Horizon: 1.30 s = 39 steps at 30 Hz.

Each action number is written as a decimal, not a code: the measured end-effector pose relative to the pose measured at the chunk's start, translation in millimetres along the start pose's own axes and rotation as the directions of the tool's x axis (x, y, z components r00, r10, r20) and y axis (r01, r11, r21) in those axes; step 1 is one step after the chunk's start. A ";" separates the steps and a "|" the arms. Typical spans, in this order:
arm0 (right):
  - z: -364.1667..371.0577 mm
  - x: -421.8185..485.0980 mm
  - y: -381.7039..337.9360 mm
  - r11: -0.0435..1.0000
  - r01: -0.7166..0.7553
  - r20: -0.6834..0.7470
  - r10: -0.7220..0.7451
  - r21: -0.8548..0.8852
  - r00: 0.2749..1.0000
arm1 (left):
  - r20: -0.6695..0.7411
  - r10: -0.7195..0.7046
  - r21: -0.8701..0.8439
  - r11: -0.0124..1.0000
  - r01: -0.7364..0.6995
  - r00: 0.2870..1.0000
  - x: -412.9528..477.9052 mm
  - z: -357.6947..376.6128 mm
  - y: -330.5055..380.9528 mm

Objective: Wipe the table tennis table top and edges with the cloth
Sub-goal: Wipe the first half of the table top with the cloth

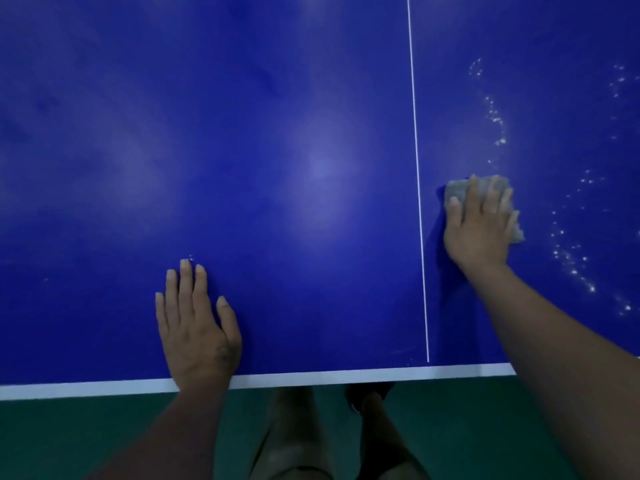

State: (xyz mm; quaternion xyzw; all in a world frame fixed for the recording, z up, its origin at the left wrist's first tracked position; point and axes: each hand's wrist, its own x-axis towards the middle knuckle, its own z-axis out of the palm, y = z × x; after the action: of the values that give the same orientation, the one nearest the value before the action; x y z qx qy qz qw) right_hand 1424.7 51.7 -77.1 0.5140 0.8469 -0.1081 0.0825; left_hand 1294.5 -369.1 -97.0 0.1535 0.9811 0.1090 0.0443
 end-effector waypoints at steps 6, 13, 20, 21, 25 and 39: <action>35.4 -70.0 -92.4 0.883 0.464 -0.024 -0.467 -0.075 0.884 | -0.007 -0.001 0.008 1.000 0.001 1.000 0.3 -2.5 1.7; 82.0 -204.5 -110.8 0.708 0.706 -0.002 -0.706 0.001 0.708 | -0.015 -0.017 -0.013 1.000 0.016 1.000 1.0 -4.1 5.2; 47.2 -106.0 8.9 0.692 0.720 0.026 -0.720 -0.047 0.693 | -0.008 -0.021 -0.001 1.000 0.021 1.000 0.1 -3.6 3.7; 37.5 -80.7 22.3 0.752 0.656 0.024 -0.656 -0.058 0.754 | -0.008 -0.023 0.001 1.000 0.023 1.000 0.0 -3.8 3.7; 9.8 -9.9 39.0 0.908 0.412 -0.008 -0.413 -0.074 0.911 | -0.019 -0.020 0.002 1.000 0.020 1.000 0.3 -3.9 4.4; 83.3 -229.4 -37.0 0.656 0.755 0.031 -0.755 0.016 0.655 | -0.026 -0.014 0.016 1.000 0.015 1.000 0.4 -5.2 6.2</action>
State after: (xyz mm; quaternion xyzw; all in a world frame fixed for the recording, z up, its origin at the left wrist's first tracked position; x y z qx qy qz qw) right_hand 1499.3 -182.8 -96.2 0.1143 0.9822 -0.1424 0.0446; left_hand 1295.2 -364.2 -90.5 0.1454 0.9836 0.1026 0.0310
